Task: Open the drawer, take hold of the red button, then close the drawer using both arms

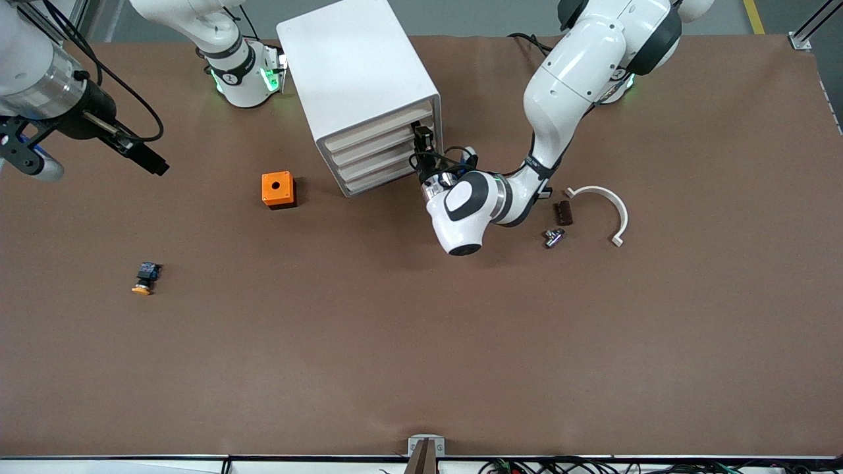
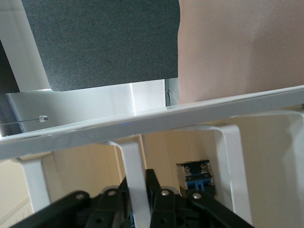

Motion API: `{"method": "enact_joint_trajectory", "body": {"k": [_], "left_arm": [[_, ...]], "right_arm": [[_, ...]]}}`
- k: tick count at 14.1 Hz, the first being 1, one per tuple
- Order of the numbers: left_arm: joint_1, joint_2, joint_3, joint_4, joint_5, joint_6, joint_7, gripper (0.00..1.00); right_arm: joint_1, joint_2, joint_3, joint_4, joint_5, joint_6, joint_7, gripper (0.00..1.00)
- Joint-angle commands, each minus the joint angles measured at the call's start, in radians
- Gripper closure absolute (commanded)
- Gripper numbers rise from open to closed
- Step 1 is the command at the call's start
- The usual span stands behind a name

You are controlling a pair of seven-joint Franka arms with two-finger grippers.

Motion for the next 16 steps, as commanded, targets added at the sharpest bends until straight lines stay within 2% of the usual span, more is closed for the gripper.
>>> {"method": "enact_joint_trajectory", "body": {"k": [1, 5, 10, 12, 13, 16], "left_arm": [[0.005, 0.006, 0.001, 0.007, -0.003, -0.01, 0.007, 0.89], [0.009, 0.014, 0.009, 0.011, -0.005, -0.006, 0.015, 0.89], [0.06, 0.031, 0.012, 0.015, -0.008, 0.033, 0.016, 0.86], [0.083, 0.031, 0.012, 0.015, -0.011, 0.054, 0.015, 0.86], [0.09, 0.031, 0.012, 0.015, -0.012, 0.066, 0.016, 0.81], [0.107, 0.031, 0.022, 0.024, -0.015, 0.08, 0.015, 0.81]], "right_arm": [[0.003, -0.015, -0.008, 0.039, 0.025, -0.033, 0.052, 0.0], [0.006, -0.014, -0.002, 0.071, 0.033, -0.032, 0.169, 0.0], [0.009, -0.006, -0.004, 0.077, 0.08, -0.021, 0.198, 0.0], [0.012, 0.009, -0.002, 0.118, 0.086, -0.023, 0.226, 0.0], [0.025, 0.022, -0.002, 0.128, 0.086, -0.021, 0.265, 0.0], [0.114, 0.066, -0.004, 0.16, 0.076, -0.021, 0.348, 0.0]]}}
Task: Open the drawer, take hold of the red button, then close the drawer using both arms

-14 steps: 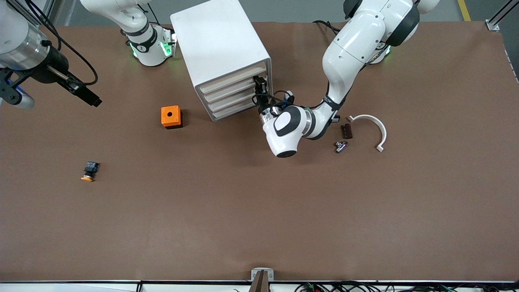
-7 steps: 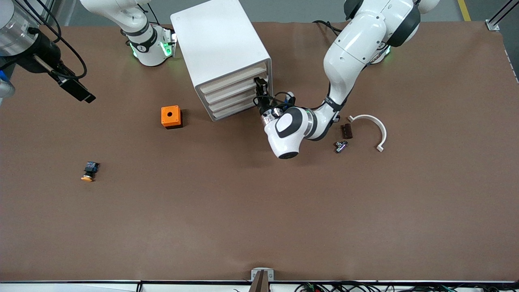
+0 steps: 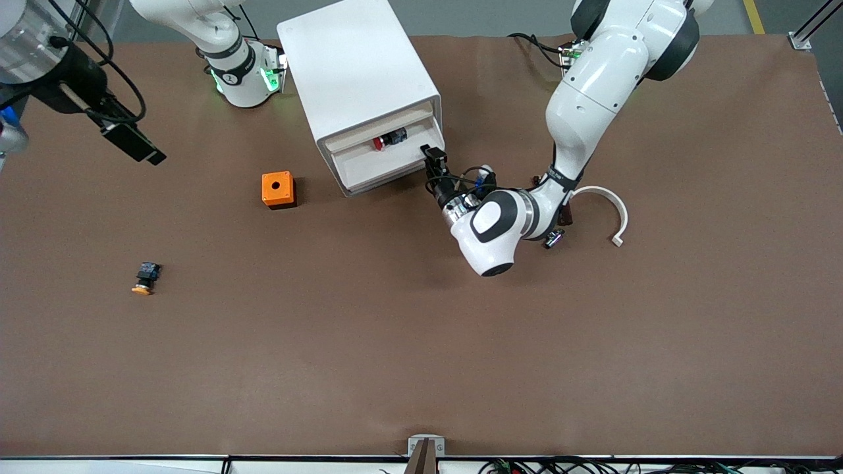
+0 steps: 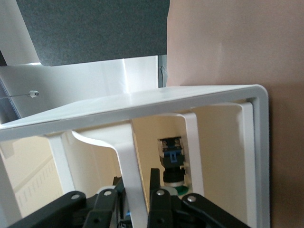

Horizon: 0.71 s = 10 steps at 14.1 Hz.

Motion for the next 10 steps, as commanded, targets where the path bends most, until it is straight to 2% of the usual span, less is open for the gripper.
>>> {"method": "enact_joint_trajectory", "body": {"k": [1, 10], "left_arm": [[0.006, 0.024, 0.019, 0.021, -0.004, 0.04, 0.017, 0.81], [0.098, 0.021, 0.021, 0.032, -0.007, 0.117, 0.028, 0.81]], "right_arm": [[0.09, 0.071, -0.006, 0.07, -0.008, -0.011, 0.104, 0.0], [0.227, 0.185, -0.007, 0.173, -0.013, -0.007, 0.279, 0.0]]}}
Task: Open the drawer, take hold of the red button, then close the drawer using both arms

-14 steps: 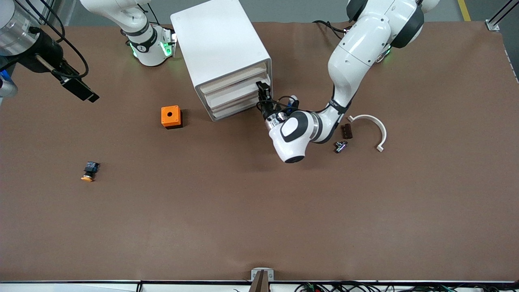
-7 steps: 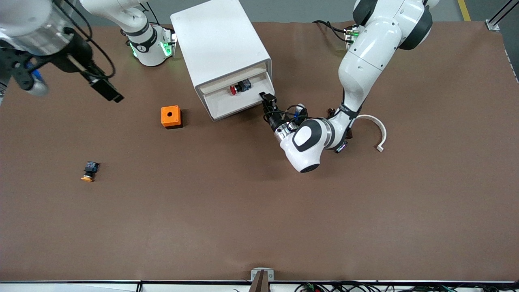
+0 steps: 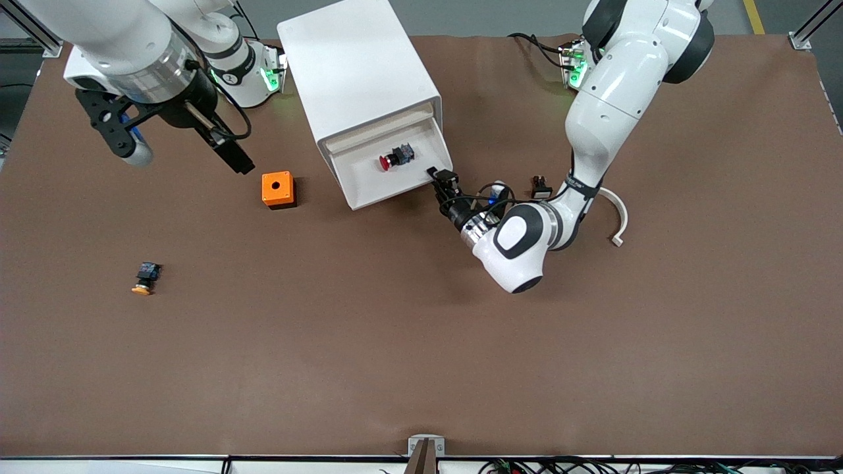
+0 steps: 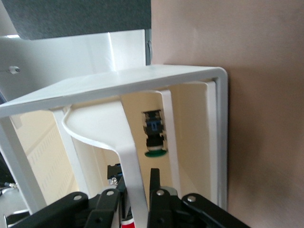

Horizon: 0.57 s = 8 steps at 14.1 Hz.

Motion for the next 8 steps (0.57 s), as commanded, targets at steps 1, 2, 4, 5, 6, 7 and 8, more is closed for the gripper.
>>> {"method": "enact_joint_trajectory", "body": {"k": [1, 2, 4, 5, 6, 7, 8], "left_arm": [[0.023, 0.021, 0.016, 0.011, 0.004, 0.053, 0.027, 0.81], [0.033, 0.02, 0.016, 0.013, -0.009, 0.053, 0.027, 0.81], [0.052, 0.017, 0.016, 0.011, -0.028, 0.053, 0.036, 0.8], [0.052, 0.017, 0.016, 0.011, -0.028, 0.053, 0.036, 0.78], [0.052, 0.018, 0.016, 0.011, -0.028, 0.053, 0.037, 0.78], [0.052, 0.018, 0.016, 0.011, -0.028, 0.053, 0.039, 0.76], [0.052, 0.018, 0.016, 0.011, -0.028, 0.053, 0.037, 0.69]], "right_arm": [[0.046, 0.069, -0.008, 0.08, -0.009, -0.015, 0.084, 0.0], [0.061, 0.085, -0.008, 0.095, -0.009, -0.014, 0.107, 0.0], [0.075, 0.109, -0.008, 0.12, -0.01, -0.002, 0.138, 0.0], [0.079, 0.117, -0.008, 0.122, -0.013, 0.0, 0.138, 0.0], [0.081, 0.128, -0.009, 0.122, -0.016, 0.0, 0.138, 0.0], [0.081, 0.137, -0.009, 0.123, -0.018, 0.003, 0.141, 0.0], [0.082, 0.145, -0.008, 0.123, -0.018, 0.006, 0.149, 0.0]]}}
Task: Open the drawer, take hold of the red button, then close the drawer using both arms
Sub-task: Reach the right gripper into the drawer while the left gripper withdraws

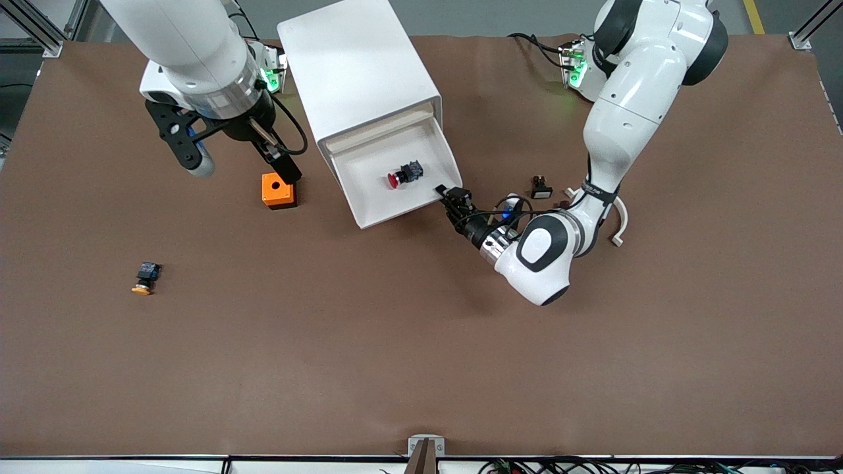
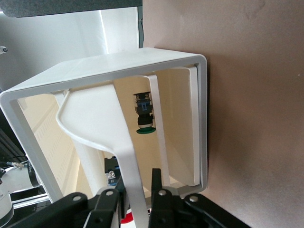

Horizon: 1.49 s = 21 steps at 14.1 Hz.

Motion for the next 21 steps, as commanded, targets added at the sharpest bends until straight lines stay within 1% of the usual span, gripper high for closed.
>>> {"method": "enact_joint_trajectory", "body": {"k": [1, 2, 3, 5, 7, 10, 11, 13, 15, 16, 18, 21], "left_arm": [[-0.004, 0.017, 0.015, 0.008, -0.01, 0.025, 0.023, 0.37], [-0.004, 0.015, 0.015, 0.008, -0.009, 0.025, 0.026, 0.04], [-0.004, 0.013, 0.015, 0.008, -0.006, 0.025, 0.039, 0.0], [-0.003, 0.0, 0.013, 0.009, 0.001, 0.025, 0.132, 0.0], [-0.001, -0.011, 0.009, 0.038, 0.005, 0.018, 0.248, 0.0], [0.015, -0.031, 0.01, 0.045, 0.007, 0.007, 0.431, 0.0], [0.023, -0.036, 0.013, 0.061, 0.023, -0.01, 0.51, 0.0], [0.043, -0.043, 0.013, 0.083, 0.103, -0.033, 0.652, 0.0], [0.042, -0.062, 0.016, 0.091, 0.206, -0.032, 0.81, 0.0], [0.042, -0.069, 0.021, 0.113, 0.252, -0.032, 0.877, 0.0], [0.034, -0.091, 0.025, 0.121, 0.336, -0.021, 0.982, 0.0], [0.023, -0.117, 0.039, 0.12, 0.466, 0.095, 1.105, 0.0]], "right_arm": [[0.018, 0.039, -0.007, 0.039, -0.014, -0.005, 0.039, 0.0], [0.032, 0.046, -0.007, 0.039, -0.014, 0.004, 0.056, 0.0], [0.04, 0.054, -0.007, 0.039, -0.017, 0.012, 0.075, 0.0], [0.057, 0.076, -0.007, 0.039, -0.017, 0.043, 0.105, 0.0], [0.081, 0.091, -0.007, 0.039, -0.019, 0.064, 0.147, 0.0], [0.113, 0.091, -0.007, 0.035, -0.017, 0.057, 0.191, 0.0], [0.123, 0.091, -0.007, 0.035, -0.017, 0.06, 0.213, 0.0], [0.14, 0.091, -0.007, 0.033, -0.014, 0.063, 0.222, 0.0], [0.15, 0.096, -0.007, 0.03, -0.016, 0.064, 0.225, 0.0], [0.152, 0.108, -0.007, 0.03, -0.017, 0.066, 0.227, 0.0], [0.172, 0.117, -0.007, 0.031, -0.019, 0.066, 0.228, 0.0], [0.195, 0.141, -0.008, 0.03, -0.025, 0.075, 0.257, 0.0]]}}
